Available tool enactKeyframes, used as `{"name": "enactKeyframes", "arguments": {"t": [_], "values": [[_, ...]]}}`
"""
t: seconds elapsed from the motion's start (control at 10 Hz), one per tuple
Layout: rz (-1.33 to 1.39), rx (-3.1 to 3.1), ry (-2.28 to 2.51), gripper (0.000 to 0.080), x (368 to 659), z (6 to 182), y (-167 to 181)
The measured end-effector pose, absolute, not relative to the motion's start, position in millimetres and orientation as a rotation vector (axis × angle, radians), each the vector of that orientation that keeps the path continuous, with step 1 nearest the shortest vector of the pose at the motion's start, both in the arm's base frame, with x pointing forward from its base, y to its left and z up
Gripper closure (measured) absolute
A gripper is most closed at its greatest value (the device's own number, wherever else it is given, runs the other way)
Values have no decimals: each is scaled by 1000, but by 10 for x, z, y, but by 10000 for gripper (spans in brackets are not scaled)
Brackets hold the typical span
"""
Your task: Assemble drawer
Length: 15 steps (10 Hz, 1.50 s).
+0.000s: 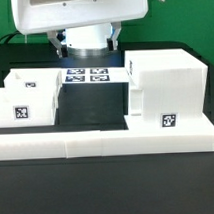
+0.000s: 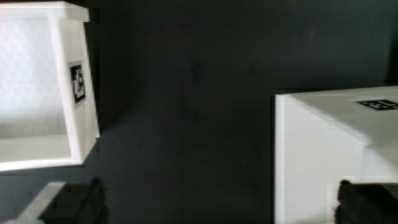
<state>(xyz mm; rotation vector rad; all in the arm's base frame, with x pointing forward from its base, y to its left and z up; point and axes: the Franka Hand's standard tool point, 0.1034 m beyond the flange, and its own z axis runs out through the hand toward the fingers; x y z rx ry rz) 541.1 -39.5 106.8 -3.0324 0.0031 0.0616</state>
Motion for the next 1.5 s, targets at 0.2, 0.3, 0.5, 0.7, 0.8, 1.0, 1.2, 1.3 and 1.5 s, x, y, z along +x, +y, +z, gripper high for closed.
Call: {"name": "enactKeyframes", "arguments": {"t": [0.2, 0.3, 0.5, 0.7, 0.8, 1.0, 1.2, 1.3, 1.5], "values": [[58, -3041, -46, 151, 5337, 925, -597], [52, -3048, -63, 151, 5328, 839, -661], [48, -3060, -107, 151, 5303, 679, -743], [40, -3076, -122, 151, 5265, 510, -794], [31, -3088, -127, 151, 5216, 413, -824], [53, -3103, -128, 151, 5067, 166, -866], [46, -3111, -137, 151, 5018, 82, -831], [47, -3113, -139, 150, 4983, 61, -820], [43, -3114, -136, 150, 4987, 63, -833]]}}
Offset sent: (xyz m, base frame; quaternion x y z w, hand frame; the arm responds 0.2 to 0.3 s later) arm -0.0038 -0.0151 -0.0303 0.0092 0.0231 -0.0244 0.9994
